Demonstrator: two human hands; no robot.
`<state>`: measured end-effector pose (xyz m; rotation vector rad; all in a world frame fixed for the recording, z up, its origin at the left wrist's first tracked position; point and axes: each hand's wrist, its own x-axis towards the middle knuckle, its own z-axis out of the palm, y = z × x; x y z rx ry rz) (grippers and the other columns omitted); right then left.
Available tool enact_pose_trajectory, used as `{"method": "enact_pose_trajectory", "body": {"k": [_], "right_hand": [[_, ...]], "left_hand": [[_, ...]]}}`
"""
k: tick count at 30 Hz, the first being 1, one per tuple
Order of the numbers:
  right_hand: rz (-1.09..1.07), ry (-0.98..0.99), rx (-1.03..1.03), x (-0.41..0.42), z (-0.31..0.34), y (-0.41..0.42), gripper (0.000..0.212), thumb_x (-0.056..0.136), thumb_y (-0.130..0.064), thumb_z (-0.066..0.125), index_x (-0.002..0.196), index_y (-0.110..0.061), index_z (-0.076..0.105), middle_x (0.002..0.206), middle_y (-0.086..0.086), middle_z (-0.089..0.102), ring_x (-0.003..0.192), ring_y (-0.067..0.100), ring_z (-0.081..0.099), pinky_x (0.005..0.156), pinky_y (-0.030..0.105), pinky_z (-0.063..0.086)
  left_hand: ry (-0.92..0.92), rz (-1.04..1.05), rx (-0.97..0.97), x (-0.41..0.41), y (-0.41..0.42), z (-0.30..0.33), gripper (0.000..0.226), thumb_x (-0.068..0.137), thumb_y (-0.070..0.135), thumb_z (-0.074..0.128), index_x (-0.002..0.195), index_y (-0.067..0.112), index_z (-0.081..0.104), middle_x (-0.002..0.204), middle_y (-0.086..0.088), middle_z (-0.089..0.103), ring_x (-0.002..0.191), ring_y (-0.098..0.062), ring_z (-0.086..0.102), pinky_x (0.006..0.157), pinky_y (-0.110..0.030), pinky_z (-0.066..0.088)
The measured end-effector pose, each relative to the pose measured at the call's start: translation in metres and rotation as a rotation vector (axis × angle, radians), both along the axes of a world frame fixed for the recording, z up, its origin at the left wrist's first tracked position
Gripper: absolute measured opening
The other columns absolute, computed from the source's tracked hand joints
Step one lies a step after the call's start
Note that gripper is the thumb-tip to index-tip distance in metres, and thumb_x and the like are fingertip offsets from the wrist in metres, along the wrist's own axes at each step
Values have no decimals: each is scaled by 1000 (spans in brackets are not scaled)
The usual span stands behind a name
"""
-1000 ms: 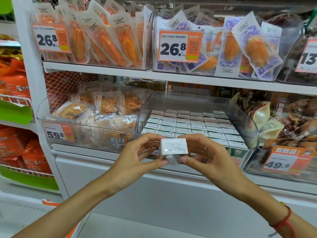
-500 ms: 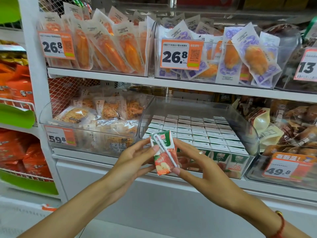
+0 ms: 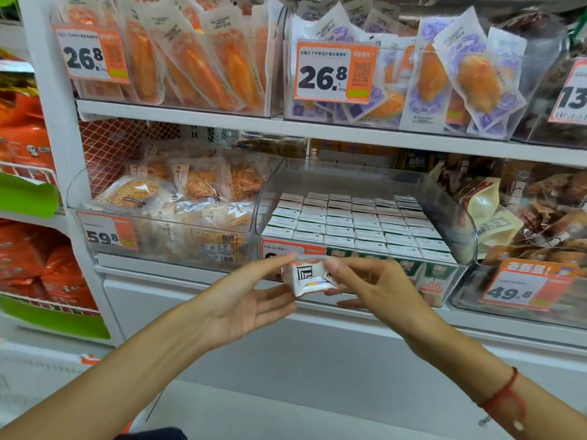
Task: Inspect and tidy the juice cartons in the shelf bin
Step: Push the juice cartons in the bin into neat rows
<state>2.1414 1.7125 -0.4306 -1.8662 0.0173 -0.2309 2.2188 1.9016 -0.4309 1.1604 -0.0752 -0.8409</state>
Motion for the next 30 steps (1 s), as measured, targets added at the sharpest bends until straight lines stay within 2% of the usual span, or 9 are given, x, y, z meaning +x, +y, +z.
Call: {"method": "enact_pose_trajectory", "body": {"k": [4,8,12,14,18,22,25,27,30], "right_hand": [[-3,134,63,-1,1,-1,38,68,-61,64,95,-37,78,96,-13,76,88,5,72,71,24,60],[20,173,73,-3,5,1,43,71,-58,62,107,-39,73,98,-13,75,87,6,71,69,22,58],[105,205,187,-3,9,3,36,86,-47,60,122,-43,63,107,-11,73,94,12,72,76,23,58],[147,192,225,-3,9,6,35,91,-42,58,125,-36,61,110,-7,73,100,12,71,84,27,58],[91,49,135,-1,6,10,29,92,-28,63,121,-27,64,103,-5,75,93,12,72,86,26,57],[-94,-222,-335,-2,3,4,43,85,-30,73,126,-30,60,98,-17,72,80,2,69,72,23,57],[-224,-441,-761,-4,3,-2,50,79,-28,79,126,-30,62,103,-18,66,67,-11,54,62,21,51],[-211,-597,-970,-5,5,-4,47,75,-25,81,120,-24,67,104,-11,68,76,-5,57,61,26,54],[-154,-739,-1150,-3,4,-2,48,71,-23,85,116,-18,68,106,-5,70,90,15,65,66,27,57]], "left_hand": [[57,12,57,-2,-2,0,75,60,32,82,128,9,60,96,-18,74,73,-19,73,60,-26,61],[37,70,34,-2,-3,1,66,62,27,82,123,11,62,98,-19,74,77,-20,75,61,-27,61],[-165,110,-17,-4,-4,1,67,64,25,81,126,19,56,103,-10,76,90,-22,74,74,-26,61],[-290,130,-42,-7,-6,1,68,64,24,81,125,25,53,105,-7,75,94,-24,74,75,-25,60],[-454,176,-29,-14,-11,1,63,63,26,82,120,31,56,111,-1,74,99,-21,72,83,-30,59],[-503,194,43,-12,-11,-1,36,88,12,69,116,33,60,104,3,76,96,-14,73,77,-28,61],[-356,156,32,-10,-9,1,20,96,20,57,112,30,65,102,-4,76,93,-20,74,74,-30,62],[-229,116,-41,-9,-8,3,23,96,31,54,114,23,65,101,-10,76,93,-25,74,71,-31,62],[-131,77,-127,-6,-4,3,47,81,43,70,118,16,64,106,-15,74,95,-29,73,76,-31,61]]}}
